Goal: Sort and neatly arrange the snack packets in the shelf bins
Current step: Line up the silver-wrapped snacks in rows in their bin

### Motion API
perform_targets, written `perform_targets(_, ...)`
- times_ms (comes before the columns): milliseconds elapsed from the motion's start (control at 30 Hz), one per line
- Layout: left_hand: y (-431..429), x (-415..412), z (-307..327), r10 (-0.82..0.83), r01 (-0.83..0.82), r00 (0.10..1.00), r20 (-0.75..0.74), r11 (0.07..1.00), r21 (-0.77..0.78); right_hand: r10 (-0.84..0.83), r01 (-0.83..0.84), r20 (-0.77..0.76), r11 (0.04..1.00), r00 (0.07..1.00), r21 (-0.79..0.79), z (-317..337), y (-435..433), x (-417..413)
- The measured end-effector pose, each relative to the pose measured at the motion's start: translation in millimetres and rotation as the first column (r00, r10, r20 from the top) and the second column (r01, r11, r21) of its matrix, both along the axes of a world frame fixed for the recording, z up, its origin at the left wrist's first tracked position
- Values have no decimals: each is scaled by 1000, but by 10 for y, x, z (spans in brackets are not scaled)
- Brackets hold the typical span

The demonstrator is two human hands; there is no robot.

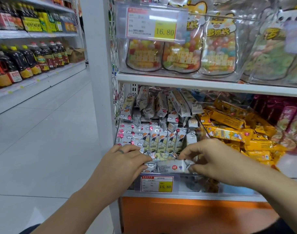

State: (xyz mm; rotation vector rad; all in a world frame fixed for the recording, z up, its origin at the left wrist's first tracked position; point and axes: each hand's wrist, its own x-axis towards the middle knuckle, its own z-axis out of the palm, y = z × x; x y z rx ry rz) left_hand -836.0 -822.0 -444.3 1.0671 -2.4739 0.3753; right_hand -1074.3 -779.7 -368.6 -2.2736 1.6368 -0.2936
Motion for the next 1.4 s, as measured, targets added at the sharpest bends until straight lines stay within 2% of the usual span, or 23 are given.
perform_targets(267,7,-1,4,-2,2,1000,-10,1000,0,30,-21,168,998,985,-54,-139,213,63)
perform_targets(433,11,-3,6,-3,3,1000,-19,1000,-3,-53,98,238,978,970,-184,-287,249,119)
perform_targets(533,13,4,1,-11,10,999,-32,1000,-7,-141,179,299,979,944,-102,-316,268,128)
perform_targets(633,20,3,10,-1,1,999,-37,1000,2,-187,207,255,977,949,-53,-322,266,113)
perform_targets(767,27,6,11,7,-5,998,-66,1000,22,-196,244,256,954,947,-175,-245,163,41)
perform_targets(867,20,12,-9,-3,3,997,-71,1000,9,-152,203,230,954,961,-219,-105,26,39)
perform_targets(1033,20,18,6,-31,34,996,-85,999,40,2,7,88,995,996,-101,-58,-271,244)
perform_targets(1167,5,12,-20,-5,11,994,-111,998,57,119,-118,18,993,993,-24,-124,-431,481)
perform_targets(1233,-4,19,-32,13,0,992,-125,995,104,113,-114,87,994,990,5,-189,-498,533)
perform_targets(1300,-10,12,-19,26,-15,994,-109,995,102,49,-77,262,992,964,97,-287,-534,554)
perform_targets(1400,-16,8,-24,5,-5,1000,13,1000,-3,-39,-54,414,976,909,211,-383,-576,532)
